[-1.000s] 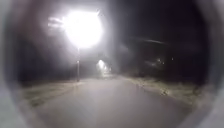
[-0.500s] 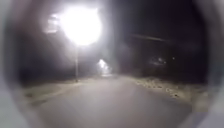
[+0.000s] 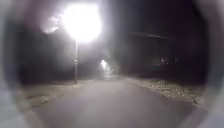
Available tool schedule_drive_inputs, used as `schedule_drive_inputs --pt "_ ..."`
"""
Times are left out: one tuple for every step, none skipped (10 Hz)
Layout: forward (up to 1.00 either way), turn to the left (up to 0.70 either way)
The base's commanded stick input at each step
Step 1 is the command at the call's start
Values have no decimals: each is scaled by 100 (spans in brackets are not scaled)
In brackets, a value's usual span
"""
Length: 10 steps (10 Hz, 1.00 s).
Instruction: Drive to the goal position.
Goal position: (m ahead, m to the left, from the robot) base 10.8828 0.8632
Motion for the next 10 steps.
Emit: schedule_drive_inputs --pt "100 5" --pt "100 5" --pt "100 5" --pt "100 5" --pt "100 5" --pt "100 5" --pt "100 5" --pt "100 5" --pt "100 5" --pt "100 5"
